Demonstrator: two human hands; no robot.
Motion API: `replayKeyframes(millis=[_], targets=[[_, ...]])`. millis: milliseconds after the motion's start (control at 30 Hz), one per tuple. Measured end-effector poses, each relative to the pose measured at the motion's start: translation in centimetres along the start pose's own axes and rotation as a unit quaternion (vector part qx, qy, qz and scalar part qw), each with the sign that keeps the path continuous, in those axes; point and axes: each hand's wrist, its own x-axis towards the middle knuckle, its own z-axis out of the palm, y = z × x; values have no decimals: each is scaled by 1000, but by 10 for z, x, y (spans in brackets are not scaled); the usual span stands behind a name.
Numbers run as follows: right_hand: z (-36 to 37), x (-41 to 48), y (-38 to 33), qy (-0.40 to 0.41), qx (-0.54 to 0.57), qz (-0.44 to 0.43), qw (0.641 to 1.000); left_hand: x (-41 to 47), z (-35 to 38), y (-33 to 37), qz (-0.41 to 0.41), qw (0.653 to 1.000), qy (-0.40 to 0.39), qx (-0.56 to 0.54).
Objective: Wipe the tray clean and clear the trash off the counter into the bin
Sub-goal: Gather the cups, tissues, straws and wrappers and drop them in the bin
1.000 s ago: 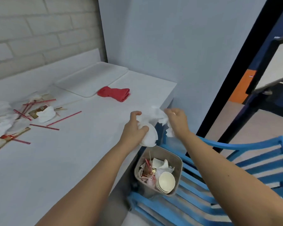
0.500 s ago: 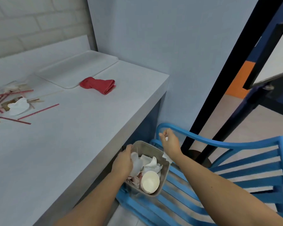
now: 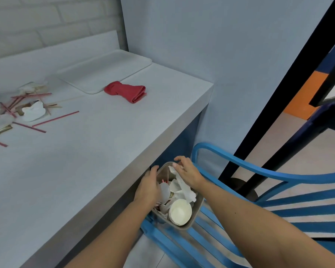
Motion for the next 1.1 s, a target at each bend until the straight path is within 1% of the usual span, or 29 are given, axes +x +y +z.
replayKeyframes(millis=[67,200,367,433,500,567,600,733,833,967,1100], targets=[[2,2,-5,-22,-6,1,1000,-4,-7,6,17,1000,22,-7],[-5,3,-19,0,10,-18,1000,-11,-24,18,44,995,77,-44],[-18,-1,-57,-2,24,-65,998,-18,-47,29,86,981,150,-84],[-24,-3,-80,18,45,-98,994,-22,-60,33,99,975,174,-96],[-27,-5,-107,59,88,-132,986,-27,-77,35,118,967,200,-109],[-26,-4,-135,97,129,-159,974,-30,-95,37,132,960,225,-103],[-24,-4,-151,102,149,-173,968,-32,-105,35,134,957,240,-95],[-8,-5,-200,92,185,-222,953,-36,-143,19,127,947,283,-86],[15,-5,-236,67,194,-243,948,-38,-176,-10,102,939,320,-79],[53,-1,-275,30,202,-250,946,-45,-216,-58,55,929,360,-63],[94,5,-312,-3,180,-248,952,-56,-251,-109,13,923,381,-44]])
